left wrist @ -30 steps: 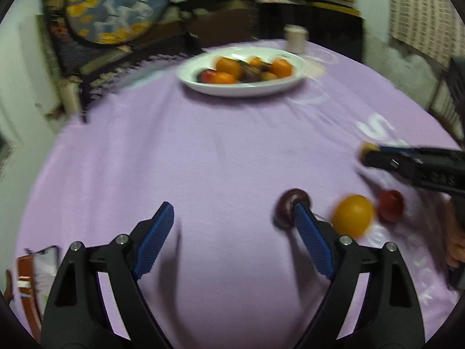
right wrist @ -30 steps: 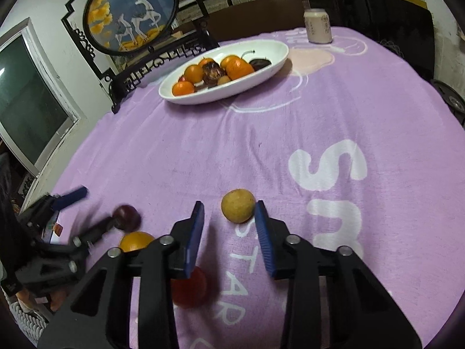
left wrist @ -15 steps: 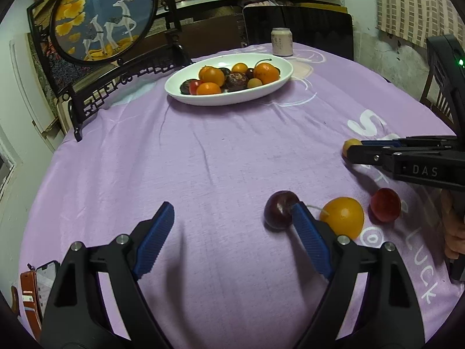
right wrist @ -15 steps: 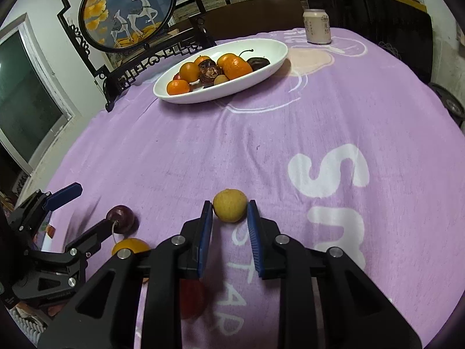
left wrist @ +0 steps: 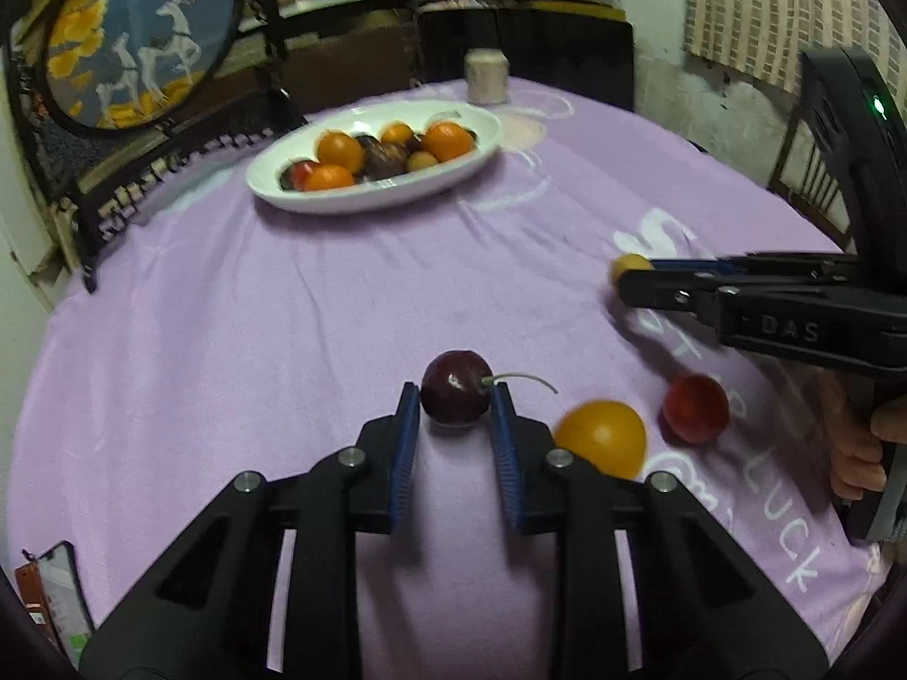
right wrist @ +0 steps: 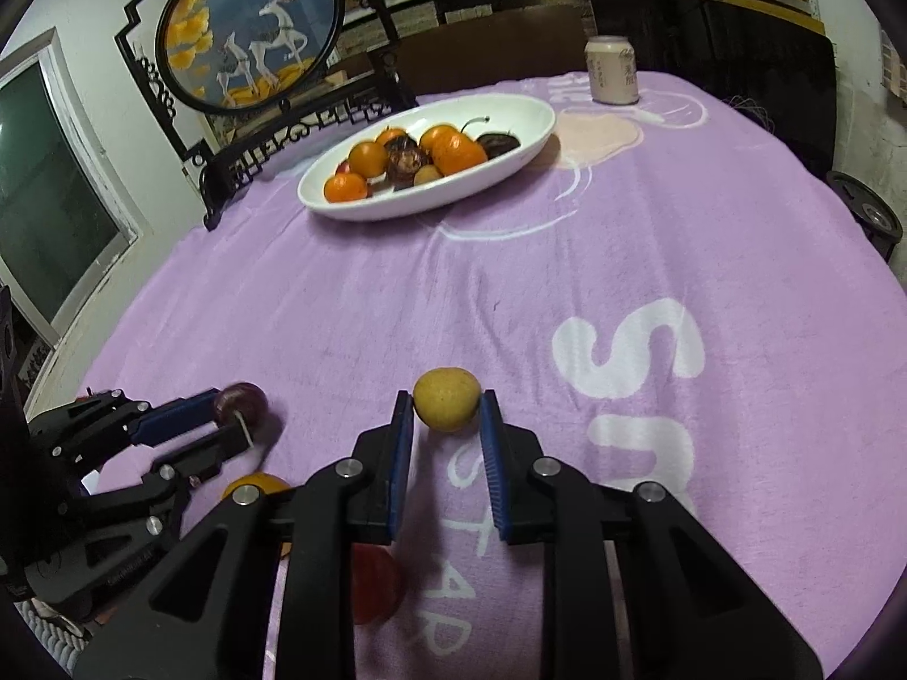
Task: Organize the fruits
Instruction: 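Place the cherry and yellow fruit on the white plate and open both tools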
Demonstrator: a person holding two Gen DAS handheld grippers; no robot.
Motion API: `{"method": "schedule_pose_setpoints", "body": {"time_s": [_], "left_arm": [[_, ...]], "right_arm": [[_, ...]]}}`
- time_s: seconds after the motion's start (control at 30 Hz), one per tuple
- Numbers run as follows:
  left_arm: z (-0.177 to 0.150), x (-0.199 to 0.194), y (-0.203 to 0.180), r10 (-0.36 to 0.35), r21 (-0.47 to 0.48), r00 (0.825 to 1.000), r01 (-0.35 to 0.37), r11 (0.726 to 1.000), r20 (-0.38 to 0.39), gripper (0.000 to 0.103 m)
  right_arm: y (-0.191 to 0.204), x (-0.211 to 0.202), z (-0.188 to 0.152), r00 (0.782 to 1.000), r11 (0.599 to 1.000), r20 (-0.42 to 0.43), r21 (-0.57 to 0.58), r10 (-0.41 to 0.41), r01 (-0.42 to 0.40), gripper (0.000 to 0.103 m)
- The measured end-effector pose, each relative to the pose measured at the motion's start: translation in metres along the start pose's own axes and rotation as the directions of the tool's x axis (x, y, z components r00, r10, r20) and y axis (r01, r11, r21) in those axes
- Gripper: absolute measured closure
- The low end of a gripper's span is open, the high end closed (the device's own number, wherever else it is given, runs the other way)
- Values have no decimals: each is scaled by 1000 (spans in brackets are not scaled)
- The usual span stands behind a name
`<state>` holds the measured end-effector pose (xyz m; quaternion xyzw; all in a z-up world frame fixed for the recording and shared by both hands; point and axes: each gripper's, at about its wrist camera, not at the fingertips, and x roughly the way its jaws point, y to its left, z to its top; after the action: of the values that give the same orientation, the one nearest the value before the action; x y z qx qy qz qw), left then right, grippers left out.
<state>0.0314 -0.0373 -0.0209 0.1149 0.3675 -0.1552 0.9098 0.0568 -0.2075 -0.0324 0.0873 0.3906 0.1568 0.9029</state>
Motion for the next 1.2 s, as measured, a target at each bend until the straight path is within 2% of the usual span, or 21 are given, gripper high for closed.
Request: {"method": "schedule_pose_setpoints", "body": {"time_s": [0.23,0.33,0.47,0.63,0.93,1.03,1.13,1.2], "left_arm": [[40,7,28,64,-19,998,-63,998,26,77],[61,17,40,66,-38,998,-65,997,24,77],[89,38,54,91,-52,996,-90,995,17,77],[121,64,68,87,-88,996,-85,992,15,77],[158,113,91,94,-140,996,-92,986,6,76],[162,123,97,101,-169,995,-98,981,8,70],[160,129,105,98,-198,995,-96,976,2,51],[157,130,108,92,-210,996,-89,974,2,48]], "right_arm": [[-5,-4,32,998,998,3,25,57,-58,79],[-1,0,52,999,999,5,0,52,-52,79],[1,12,82,998,998,5,-21,56,-56,79],[2,31,120,998,998,10,-33,61,-61,79],[4,77,173,997,997,11,-16,74,-74,79],[7,96,181,996,996,-12,-2,87,-87,79],[4,111,185,993,994,-42,29,109,-108,78],[-3,114,185,991,989,-25,75,132,-130,78]]}}
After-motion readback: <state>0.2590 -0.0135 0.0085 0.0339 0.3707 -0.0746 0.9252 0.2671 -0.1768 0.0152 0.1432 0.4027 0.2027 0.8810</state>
